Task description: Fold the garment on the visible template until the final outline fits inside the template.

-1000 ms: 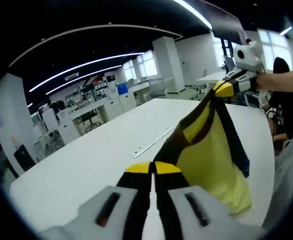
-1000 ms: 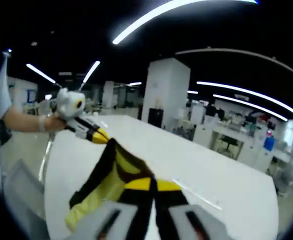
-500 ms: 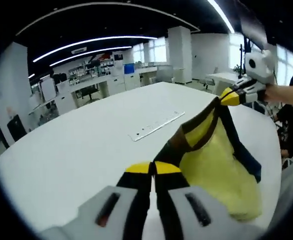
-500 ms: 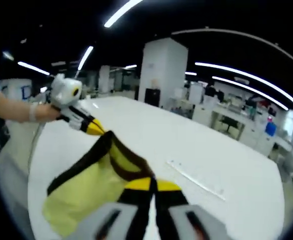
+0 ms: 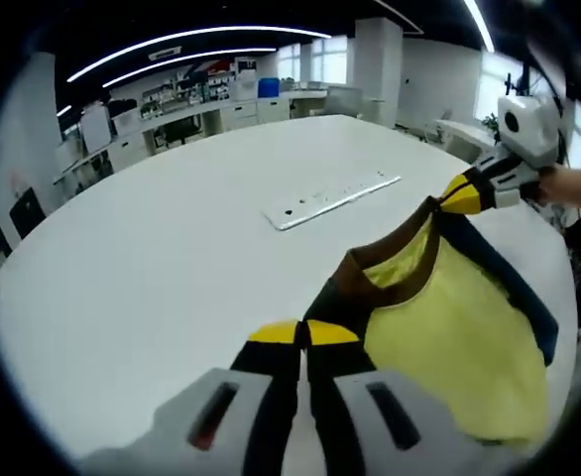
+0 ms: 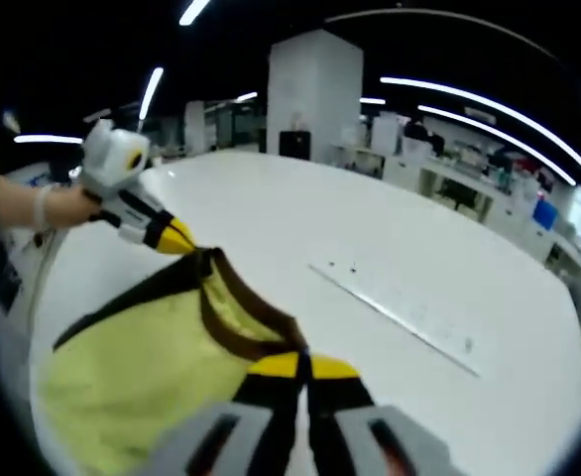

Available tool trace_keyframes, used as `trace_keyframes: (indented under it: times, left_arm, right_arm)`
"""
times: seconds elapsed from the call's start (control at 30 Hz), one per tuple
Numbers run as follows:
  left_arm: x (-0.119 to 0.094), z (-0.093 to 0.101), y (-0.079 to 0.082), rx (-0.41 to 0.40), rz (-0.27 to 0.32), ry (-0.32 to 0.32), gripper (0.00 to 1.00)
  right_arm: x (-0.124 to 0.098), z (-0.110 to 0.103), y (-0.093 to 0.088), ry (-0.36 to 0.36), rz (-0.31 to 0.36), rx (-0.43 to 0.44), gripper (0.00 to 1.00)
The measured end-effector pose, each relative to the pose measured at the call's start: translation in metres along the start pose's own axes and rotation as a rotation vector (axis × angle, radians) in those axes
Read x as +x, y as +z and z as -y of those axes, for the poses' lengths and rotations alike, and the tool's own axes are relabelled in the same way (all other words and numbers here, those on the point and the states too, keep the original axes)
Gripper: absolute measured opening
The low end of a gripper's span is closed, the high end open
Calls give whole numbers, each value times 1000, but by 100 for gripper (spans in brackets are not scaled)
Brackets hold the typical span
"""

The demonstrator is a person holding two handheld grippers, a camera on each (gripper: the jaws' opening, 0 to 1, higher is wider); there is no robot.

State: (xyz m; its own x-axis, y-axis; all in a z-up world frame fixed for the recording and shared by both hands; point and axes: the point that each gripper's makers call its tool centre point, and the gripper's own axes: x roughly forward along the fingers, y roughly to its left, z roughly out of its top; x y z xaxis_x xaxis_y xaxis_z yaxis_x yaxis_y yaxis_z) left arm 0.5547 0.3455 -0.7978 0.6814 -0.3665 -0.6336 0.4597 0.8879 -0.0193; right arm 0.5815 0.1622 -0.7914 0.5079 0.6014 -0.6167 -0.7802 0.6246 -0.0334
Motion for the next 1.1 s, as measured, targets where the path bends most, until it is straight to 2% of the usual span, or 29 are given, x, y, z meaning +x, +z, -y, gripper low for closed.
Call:
trace_keyframes:
  times: [0.03, 0.17, 0.23, 0.3, 0.43, 0.57, 0.8, 0.97, 1.0, 1.1]
  left_arm:
    - [5, -3, -3, -1, -7, 3, 0]
    - [18, -15, -10, -23, -24, 19, 0]
    - [22, -19, -12, -45, -23, 28, 0]
    - [25, -19, -14, -51, -18, 40, 0]
    - [28, -17, -14, -35, -18, 52, 0]
    - [35, -25, -21, -34, -37, 52, 0]
    - [33, -21, -23, -27, -53, 51, 0]
    - [31, -18, -24, 8, -58, 40, 0]
    - [31, -19, -23, 6, -54, 38, 0]
    - [31, -21, -21, -9, -45, 20, 13]
  right_arm:
    - [13, 11, 0, -2, -6, 6, 0]
    - [21, 11, -8, -2, -22, 14, 0]
    - [35, 19, -8, 2, -34, 14, 0]
    - [33, 14, -13, 1, -44, 11, 0]
    - [38, 16, -17, -5, -62, 11, 0]
    - [42, 16, -19, -1, -72, 6, 0]
    - [46, 14, -26, 5, -98, 3, 0]
    - [47, 12, -27, 3, -97, 9, 0]
    - [46, 11, -27, 8, -97, 11, 2]
    - [43, 9, -25, 13, -80, 30, 21]
